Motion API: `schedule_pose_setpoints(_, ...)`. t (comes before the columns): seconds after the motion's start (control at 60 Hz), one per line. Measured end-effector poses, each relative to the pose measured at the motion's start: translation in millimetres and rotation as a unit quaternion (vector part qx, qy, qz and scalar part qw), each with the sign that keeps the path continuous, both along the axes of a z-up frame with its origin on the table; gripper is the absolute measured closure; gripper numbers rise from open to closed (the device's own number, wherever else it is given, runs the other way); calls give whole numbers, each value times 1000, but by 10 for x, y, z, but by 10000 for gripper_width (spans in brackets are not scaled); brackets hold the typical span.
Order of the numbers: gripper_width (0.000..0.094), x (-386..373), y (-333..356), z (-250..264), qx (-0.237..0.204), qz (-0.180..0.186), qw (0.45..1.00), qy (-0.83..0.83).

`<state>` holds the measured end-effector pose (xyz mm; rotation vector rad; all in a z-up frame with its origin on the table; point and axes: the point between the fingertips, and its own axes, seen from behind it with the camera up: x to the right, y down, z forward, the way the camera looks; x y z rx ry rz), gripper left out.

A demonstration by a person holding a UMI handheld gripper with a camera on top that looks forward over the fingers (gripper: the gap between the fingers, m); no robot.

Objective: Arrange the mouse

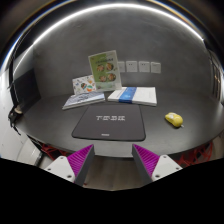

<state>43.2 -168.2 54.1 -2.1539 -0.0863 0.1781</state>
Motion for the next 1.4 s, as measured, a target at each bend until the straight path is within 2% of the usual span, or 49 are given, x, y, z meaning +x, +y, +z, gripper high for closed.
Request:
schedule_pose_setpoints(0.117, 121, 304, 59, -65, 1, -30, 1000, -5)
schedule_pose_setpoints(0.283, 123, 1326, 288, -215, 11, -85, 995, -57)
schedule_pose_setpoints(0.467, 128, 2415, 680, -440, 4, -114, 989, -94)
schedule_pose_setpoints(0.633, 125, 2779, 1146, -631, -6, -85, 994, -74)
schedule_pose_setpoints(0.867, 139, 2907, 1721, -623, -14, -43, 998, -43)
schedule_pose_setpoints(0.933, 305, 2897, 1852, -623, -11, -30, 999, -43)
schedule_pose_setpoints(1.0, 366, 2901, 1976, -639, -12, -32, 999, -40)
schedule_pose_setpoints(1.167, 406, 2896, 2054, -640, -12, -32, 998, -45)
schedule_pose_setpoints(1.183, 371, 2892, 2058, -642, -12, -32, 998, -45)
schedule_pose_setpoints(1.2, 439, 2884, 2059, -646, -14, -32, 998, -44)
schedule_pose_setpoints(1.267, 498, 2891, 2064, -641, -14, -38, 999, -36)
schedule_pose_setpoints(1.4, 550, 2970, 2015, -619, -9, -71, 996, -51)
